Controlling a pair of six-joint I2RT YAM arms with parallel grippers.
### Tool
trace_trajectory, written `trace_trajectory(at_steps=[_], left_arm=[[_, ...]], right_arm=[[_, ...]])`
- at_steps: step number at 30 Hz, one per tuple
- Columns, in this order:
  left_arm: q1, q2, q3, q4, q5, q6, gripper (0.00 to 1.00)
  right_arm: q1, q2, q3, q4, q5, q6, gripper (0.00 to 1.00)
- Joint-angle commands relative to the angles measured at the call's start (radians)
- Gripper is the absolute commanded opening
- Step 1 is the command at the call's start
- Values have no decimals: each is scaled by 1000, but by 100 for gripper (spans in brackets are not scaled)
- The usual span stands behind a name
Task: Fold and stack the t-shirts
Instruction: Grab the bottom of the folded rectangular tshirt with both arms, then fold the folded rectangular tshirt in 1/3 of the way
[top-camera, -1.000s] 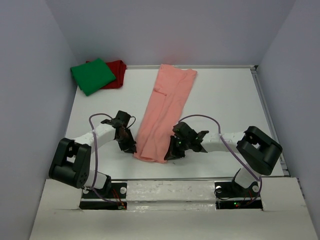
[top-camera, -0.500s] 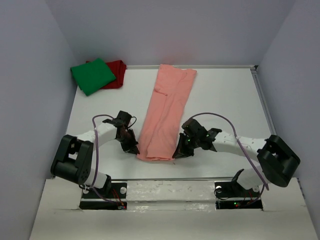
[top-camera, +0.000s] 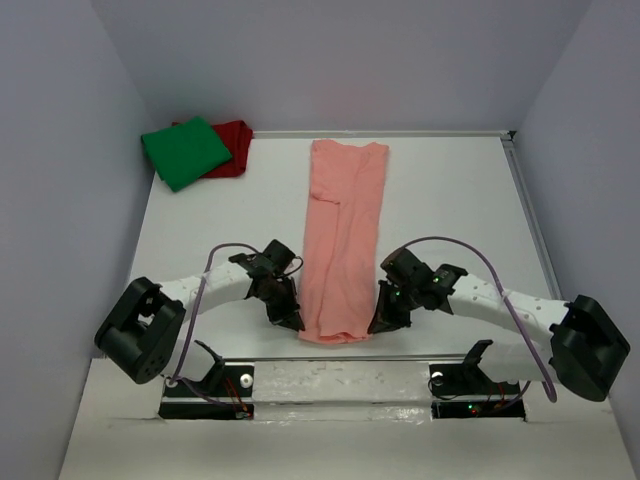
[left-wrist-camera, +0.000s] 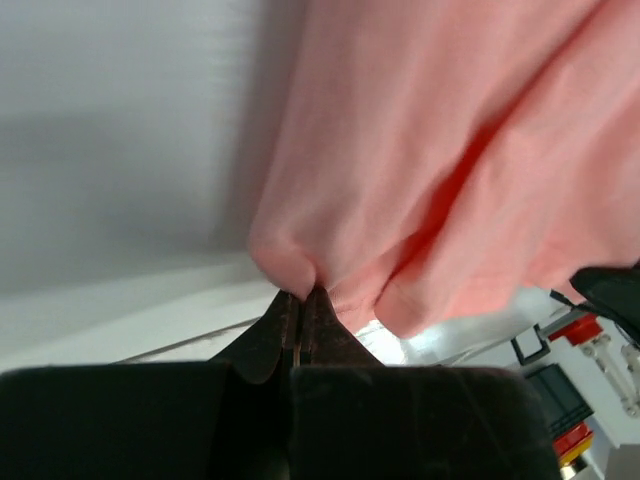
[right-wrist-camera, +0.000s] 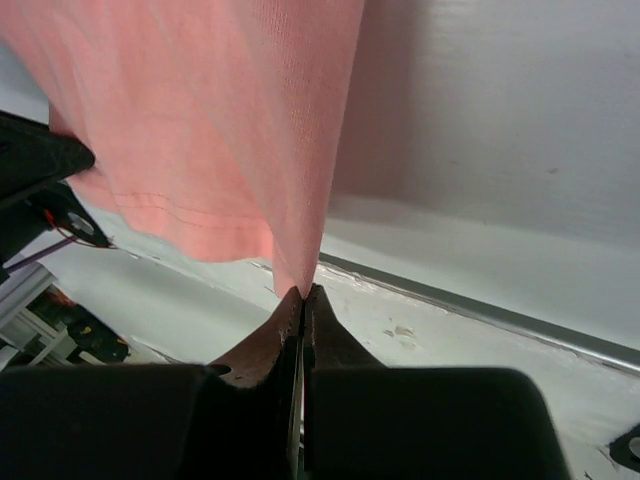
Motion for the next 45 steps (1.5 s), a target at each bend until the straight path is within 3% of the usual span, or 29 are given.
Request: trace_trajectory(at_steps=[1, 6, 26, 37, 45], left_arm=[[-117, 37, 84, 23, 41, -108, 0], [-159, 31, 130, -17, 23, -126, 0], [-157, 18, 270, -158, -60, -85, 0], [-104, 30, 402, -242, -126, -36, 0], [-45, 76, 492, -290, -149, 16, 0]], right_arm=[[-7, -53, -9, -103, 1, -31, 0], [-7, -101, -8, -155, 16, -40, 0], [-35, -170, 90, -281, 99, -71, 0], [-65, -101, 234, -280, 99, -127, 0], [-162, -73, 293, -266, 48, -186, 0]])
